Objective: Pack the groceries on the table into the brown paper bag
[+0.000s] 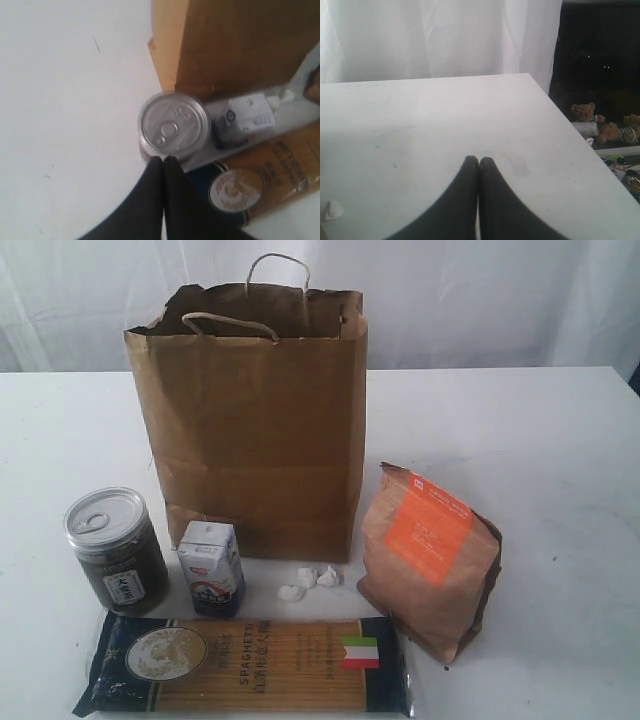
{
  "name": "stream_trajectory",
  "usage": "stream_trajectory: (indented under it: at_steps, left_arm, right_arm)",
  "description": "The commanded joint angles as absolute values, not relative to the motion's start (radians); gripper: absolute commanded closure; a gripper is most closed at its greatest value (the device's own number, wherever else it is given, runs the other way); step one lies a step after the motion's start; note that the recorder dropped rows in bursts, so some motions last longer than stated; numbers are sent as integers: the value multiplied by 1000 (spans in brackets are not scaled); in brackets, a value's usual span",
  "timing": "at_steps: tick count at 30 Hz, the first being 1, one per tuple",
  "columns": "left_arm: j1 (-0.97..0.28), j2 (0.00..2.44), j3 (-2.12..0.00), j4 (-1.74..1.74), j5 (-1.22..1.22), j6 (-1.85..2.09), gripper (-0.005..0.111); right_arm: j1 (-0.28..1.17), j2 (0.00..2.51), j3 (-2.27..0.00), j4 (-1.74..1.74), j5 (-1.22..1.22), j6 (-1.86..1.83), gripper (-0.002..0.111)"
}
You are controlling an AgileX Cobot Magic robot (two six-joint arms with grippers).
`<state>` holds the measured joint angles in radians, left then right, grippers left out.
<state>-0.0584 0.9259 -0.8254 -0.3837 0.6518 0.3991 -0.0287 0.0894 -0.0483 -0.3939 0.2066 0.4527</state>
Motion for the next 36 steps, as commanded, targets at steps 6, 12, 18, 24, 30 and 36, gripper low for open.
stream_trajectory:
  at_steps: [6, 12, 18, 24, 30, 36]
  left_arm:
    - [-65, 1008, -838, -452, 704, 739, 80]
    - [-65, 1036, -838, -587, 700, 845, 23]
    - [-65, 1036, -838, -594, 688, 845, 3]
    - [-65, 1097, -731, -567, 363, 921, 3]
    - [-65, 1202, -696, -802, 436, 1043, 3]
    - [-65, 1245, -696, -975, 467, 1448, 3]
  right_arm:
    - [-35, 91, -44, -393, 203, 453, 108]
    - [-35, 91, -44, -393, 205, 453, 108]
    - [-35, 91, -44, -393, 205, 449, 108]
    - [-35, 91, -44, -393, 205, 449, 108]
    - [-35, 91, -44, -393, 205, 449, 108]
    - [-35, 91, -44, -393, 205, 449, 108]
